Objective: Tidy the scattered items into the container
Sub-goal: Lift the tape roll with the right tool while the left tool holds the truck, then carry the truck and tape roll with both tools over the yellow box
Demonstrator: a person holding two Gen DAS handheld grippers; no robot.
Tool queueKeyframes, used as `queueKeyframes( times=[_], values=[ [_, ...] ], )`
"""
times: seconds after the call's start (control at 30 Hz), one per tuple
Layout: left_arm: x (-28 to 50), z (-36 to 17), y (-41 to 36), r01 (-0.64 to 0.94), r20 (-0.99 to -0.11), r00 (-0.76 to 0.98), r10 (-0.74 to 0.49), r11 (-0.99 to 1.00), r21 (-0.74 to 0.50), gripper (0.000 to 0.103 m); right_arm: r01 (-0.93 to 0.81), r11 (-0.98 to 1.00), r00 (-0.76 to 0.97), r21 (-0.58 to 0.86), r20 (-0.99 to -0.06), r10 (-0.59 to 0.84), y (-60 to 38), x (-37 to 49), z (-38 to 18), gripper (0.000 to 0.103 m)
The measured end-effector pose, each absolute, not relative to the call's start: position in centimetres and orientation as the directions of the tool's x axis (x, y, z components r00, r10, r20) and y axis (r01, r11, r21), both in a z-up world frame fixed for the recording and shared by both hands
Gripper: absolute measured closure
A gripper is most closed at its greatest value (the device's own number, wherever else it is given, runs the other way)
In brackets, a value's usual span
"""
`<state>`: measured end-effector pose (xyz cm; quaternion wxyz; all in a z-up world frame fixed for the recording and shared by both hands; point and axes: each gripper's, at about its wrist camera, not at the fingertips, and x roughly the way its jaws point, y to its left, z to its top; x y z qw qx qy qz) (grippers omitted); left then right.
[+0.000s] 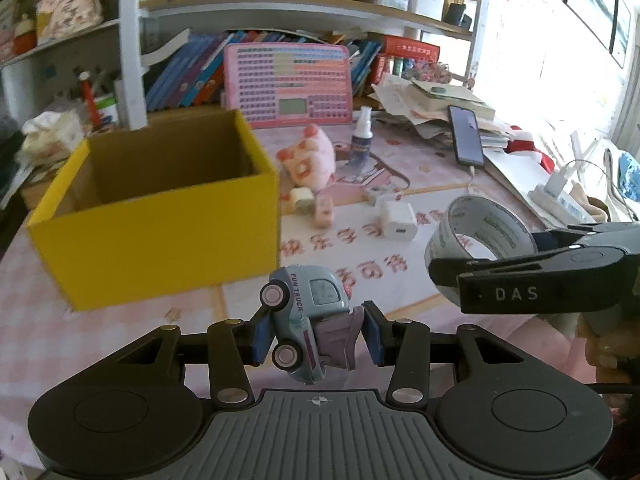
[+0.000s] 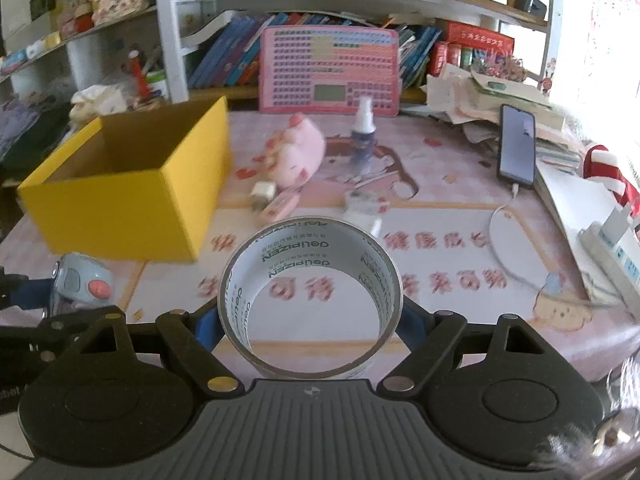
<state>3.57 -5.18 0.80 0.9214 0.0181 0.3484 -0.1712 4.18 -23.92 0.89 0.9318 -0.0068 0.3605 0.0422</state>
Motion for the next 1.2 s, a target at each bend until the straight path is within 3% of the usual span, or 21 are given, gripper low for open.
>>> queueKeyframes(
  times=[0.53, 1.2],
  values=[
    [-0.9, 0.2, 1.5, 0.201, -0.664, 0.714, -0.22, 0.974, -0.107, 0.059, -0.269, 0.962, 0.653, 0.045, -0.725, 0.216, -16.9, 0.9, 0.1, 0.02],
    [-2.0, 0.4, 5.4, 0.096, -0.649, 0.745, -0.154, 0.988, -0.124, 0.059, -0.414, 0.91, 0.598, 0.024, -0.747, 0.292, -12.0, 1.2, -0.2, 0.02]
  ],
)
